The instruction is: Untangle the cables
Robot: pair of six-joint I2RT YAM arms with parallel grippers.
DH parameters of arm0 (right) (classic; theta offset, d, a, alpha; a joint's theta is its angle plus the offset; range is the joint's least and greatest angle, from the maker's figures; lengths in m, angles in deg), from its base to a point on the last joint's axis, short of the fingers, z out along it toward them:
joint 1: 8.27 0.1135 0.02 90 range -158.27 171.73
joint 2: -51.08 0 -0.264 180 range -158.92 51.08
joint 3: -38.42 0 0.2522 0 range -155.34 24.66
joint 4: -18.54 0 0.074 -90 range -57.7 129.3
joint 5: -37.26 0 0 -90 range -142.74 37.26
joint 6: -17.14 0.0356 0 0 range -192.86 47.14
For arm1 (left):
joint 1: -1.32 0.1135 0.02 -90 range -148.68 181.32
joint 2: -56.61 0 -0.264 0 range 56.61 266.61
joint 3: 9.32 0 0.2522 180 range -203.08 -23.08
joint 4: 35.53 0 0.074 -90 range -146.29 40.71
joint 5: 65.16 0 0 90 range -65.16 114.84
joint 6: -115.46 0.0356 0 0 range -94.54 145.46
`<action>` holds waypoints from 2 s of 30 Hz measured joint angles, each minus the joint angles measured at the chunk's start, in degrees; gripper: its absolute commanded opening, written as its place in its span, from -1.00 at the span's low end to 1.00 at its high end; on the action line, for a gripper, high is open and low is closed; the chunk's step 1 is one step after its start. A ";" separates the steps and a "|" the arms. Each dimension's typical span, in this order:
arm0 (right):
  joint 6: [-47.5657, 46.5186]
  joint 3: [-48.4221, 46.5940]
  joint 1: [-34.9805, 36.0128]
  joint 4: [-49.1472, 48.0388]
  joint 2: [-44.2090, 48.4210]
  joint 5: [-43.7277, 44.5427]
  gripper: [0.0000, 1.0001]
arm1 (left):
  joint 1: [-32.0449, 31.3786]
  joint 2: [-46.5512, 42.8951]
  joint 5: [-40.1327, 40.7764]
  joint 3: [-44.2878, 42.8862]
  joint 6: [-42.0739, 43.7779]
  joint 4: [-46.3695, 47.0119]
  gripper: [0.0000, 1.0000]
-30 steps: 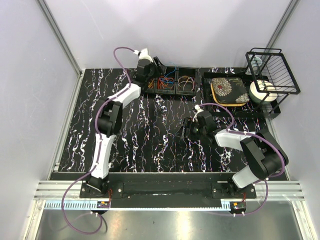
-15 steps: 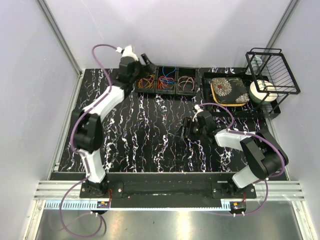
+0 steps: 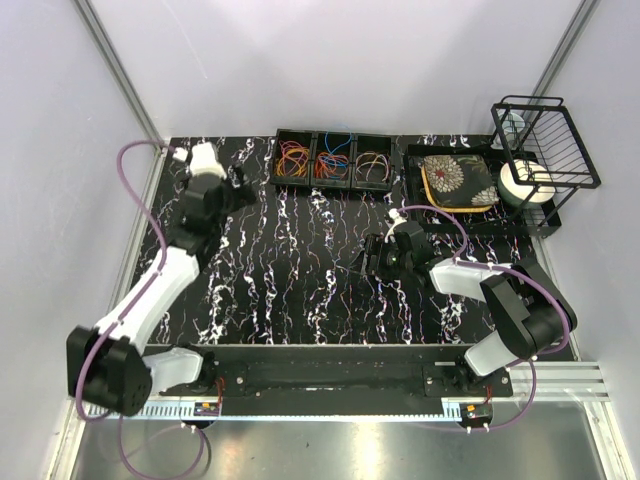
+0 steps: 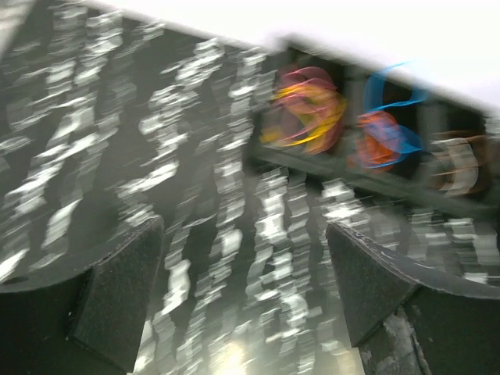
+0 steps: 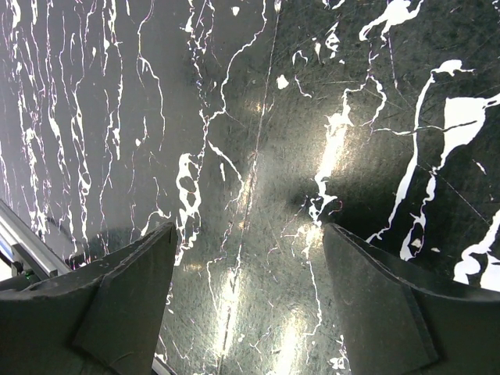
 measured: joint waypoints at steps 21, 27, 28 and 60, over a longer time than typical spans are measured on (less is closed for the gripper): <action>0.00 0.00 0.00 -0.20 0.02 -0.22 0.69 | 1.66 -7.10 21.99 32.22 11.54 20.15 0.98; 0.00 0.00 0.00 -0.20 0.02 -0.24 0.68 | 5.03 3.76 16.33 32.44 13.57 31.41 0.96; 0.00 0.00 0.00 -0.20 0.02 -0.24 0.69 | 5.86 5.64 14.51 31.80 14.91 31.78 0.97; 0.00 -0.09 0.00 -0.17 -0.04 -0.26 0.68 | 13.00 9.66 -5.38 40.96 20.59 60.37 0.97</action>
